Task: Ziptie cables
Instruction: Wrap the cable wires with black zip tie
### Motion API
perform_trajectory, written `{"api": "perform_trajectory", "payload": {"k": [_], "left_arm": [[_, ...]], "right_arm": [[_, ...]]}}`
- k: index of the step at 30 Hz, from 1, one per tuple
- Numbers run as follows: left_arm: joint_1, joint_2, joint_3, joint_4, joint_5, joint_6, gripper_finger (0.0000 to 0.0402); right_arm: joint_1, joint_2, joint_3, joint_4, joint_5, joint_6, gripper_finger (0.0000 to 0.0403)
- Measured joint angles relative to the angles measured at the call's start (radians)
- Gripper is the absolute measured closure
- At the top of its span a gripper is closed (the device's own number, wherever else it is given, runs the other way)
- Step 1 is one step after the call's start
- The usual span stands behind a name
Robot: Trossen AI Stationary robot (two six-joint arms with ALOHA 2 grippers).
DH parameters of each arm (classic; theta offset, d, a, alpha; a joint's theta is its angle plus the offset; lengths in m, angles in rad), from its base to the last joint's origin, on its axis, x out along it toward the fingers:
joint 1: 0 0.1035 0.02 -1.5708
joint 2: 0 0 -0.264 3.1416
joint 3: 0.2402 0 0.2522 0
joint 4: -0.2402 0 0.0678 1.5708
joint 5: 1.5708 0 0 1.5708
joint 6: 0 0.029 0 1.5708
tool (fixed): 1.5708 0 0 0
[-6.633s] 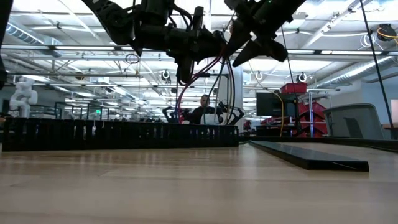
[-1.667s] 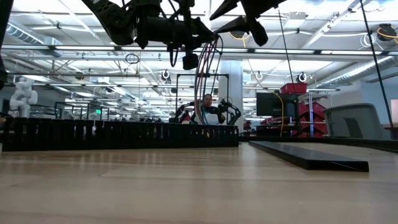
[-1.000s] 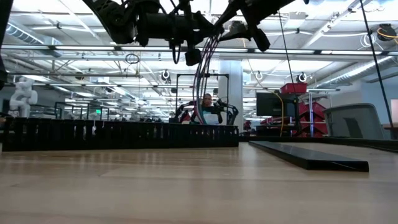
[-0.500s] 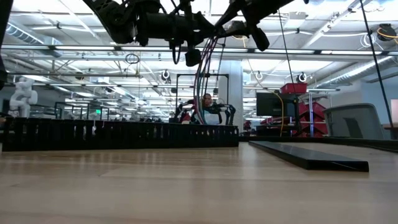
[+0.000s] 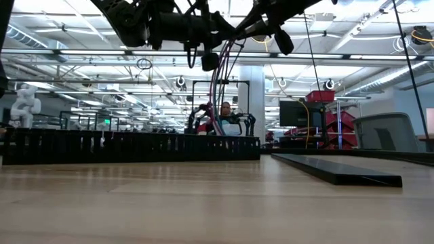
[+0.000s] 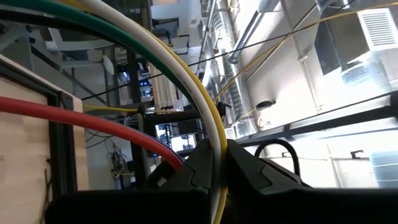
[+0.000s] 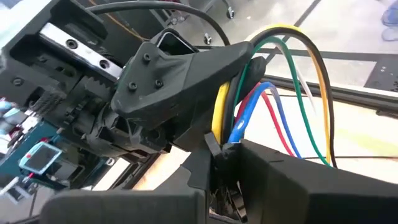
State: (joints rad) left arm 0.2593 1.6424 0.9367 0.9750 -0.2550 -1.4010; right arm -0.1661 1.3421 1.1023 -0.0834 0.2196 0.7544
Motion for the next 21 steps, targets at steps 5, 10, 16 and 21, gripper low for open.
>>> {"api": "perform_trajectory", "payload": {"k": [5, 10, 16, 21], "left_arm": [[0.017, 0.000, 0.000, 0.049, 0.024, 0.020, 0.0374], [0.047, 0.002, 0.001, 0.042, 0.121, 0.072, 0.0357], [0.098, -0.002, 0.038, 0.085, 0.236, 0.076, 0.0348], [0.109, -0.002, 0.042, 0.138, 0.362, 0.055, 0.0347]], "right_arm": [[-0.002, -0.023, 0.001, -0.016, -0.054, -0.040, 0.0374], [-0.010, -0.058, 0.005, -0.163, -0.165, -0.045, 0.0375], [-0.010, -0.114, -0.002, -0.326, -0.265, -0.045, 0.0375], [-0.024, -0.159, -0.002, -0.388, -0.316, -0.051, 0.0376]]}}
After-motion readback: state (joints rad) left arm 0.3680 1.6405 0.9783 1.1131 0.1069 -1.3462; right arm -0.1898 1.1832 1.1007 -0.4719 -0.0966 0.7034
